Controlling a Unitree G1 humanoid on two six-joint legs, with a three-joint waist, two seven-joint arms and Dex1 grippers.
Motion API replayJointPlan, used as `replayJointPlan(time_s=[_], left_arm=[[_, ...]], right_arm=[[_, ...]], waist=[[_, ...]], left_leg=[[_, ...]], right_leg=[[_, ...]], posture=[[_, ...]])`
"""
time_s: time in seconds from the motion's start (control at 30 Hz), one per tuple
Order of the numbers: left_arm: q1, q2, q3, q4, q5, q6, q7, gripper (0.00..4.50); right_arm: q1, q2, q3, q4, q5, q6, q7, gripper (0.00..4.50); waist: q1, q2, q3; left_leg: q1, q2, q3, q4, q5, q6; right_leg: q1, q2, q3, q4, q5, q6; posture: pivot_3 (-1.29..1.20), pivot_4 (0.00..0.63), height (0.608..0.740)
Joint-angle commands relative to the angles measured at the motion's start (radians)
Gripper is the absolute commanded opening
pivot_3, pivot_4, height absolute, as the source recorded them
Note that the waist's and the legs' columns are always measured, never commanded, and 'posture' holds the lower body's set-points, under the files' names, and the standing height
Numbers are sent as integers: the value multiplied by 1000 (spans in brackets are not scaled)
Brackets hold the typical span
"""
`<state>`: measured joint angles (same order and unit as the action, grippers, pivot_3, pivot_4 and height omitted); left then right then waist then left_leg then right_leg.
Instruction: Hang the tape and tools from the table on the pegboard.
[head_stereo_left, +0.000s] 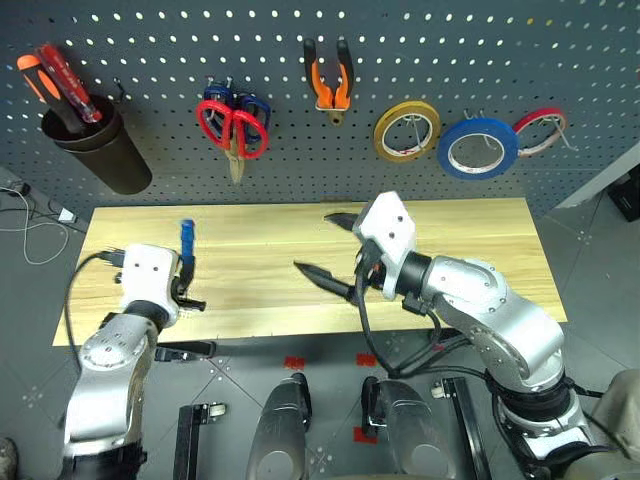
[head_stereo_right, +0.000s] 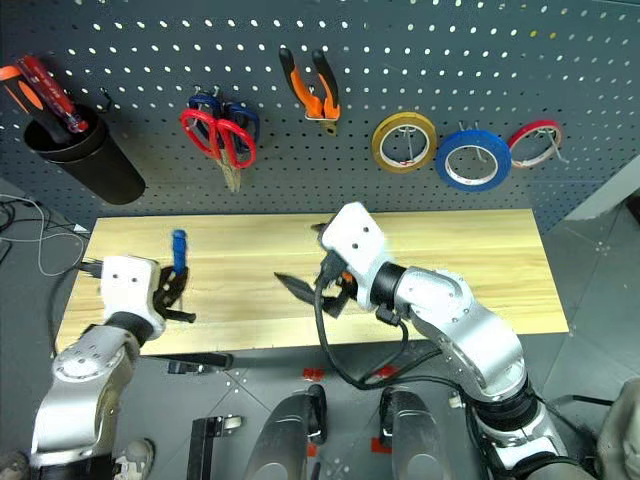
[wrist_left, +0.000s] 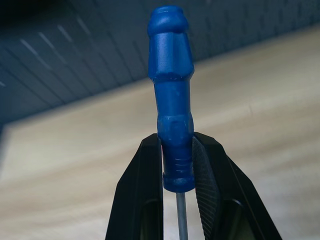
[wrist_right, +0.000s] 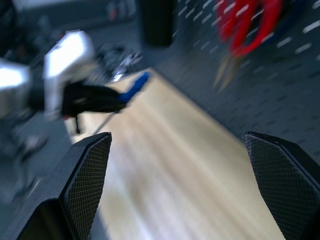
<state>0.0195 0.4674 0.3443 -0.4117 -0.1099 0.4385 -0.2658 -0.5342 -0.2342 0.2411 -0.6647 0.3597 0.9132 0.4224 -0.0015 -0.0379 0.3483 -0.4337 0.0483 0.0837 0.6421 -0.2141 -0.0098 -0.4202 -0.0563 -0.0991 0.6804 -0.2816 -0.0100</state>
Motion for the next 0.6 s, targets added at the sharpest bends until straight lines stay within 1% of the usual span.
replayJointPlan(time_s=[0.03, 0.13, 0.27, 0.33, 0.47, 0.57, 0.6], left_arm=[[-13, 10, 73, -125, 51, -58, 72, 502], [-68, 23, 99, -158, 75, -57, 114, 502], [-202, 62, 128, -159, 76, -36, 144, 502], [-324, 97, 134, -111, 61, -34, 154, 502], [-509, 140, 136, -15, 33, -30, 160, 502], [-668, 164, 141, 149, -11, -57, 148, 502], [-697, 171, 137, 195, -13, -79, 141, 502]], right_arm=[[-32, 43, -58, -58, 29, 42, -64, 4500], [-67, 74, -89, -52, 28, 71, -116, 4500], [-98, 91, -107, -67, 50, 89, -134, 4500], [-98, 81, -100, -81, 62, 90, -121, 4500], [-99, 67, -103, -93, 87, 95, -110, 4500], [-111, 77, -107, -90, 119, 92, -100, 4500], [-115, 75, -104, -88, 125, 90, -98, 4500]], waist=[[2, 0, 0], [5, -1, -1], [9, -2, -1], [11, -3, -2], [12, -5, -3], [12, -5, -4], [10, -5, -4]], left_leg=[[0, 0, 0, 0, 0, 0], [0, -1, 0, 0, 0, 0], [-1, -1, 0, 1, 0, 0], [-1, -1, 0, 0, 0, 0], [-1, -1, 0, 1, 0, 0], [-1, -1, 0, 1, 0, 0], [-1, -1, 0, 1, 0, 0]], right_leg=[[0, 0, 0, 0, 0, 0], [0, 0, 0, 0, 0, 0], [0, 0, 0, 0, 1, 0], [0, 1, 0, 0, 1, 0], [0, 1, 0, 0, 1, 0], [0, 1, -1, 0, 1, 0], [0, 1, -1, 0, 1, 0]], posture=[[26, 292, 740], [31, 290, 740], [33, 284, 740], [30, 280, 740], [30, 280, 740], [15, 276, 740], [15, 276, 740]])
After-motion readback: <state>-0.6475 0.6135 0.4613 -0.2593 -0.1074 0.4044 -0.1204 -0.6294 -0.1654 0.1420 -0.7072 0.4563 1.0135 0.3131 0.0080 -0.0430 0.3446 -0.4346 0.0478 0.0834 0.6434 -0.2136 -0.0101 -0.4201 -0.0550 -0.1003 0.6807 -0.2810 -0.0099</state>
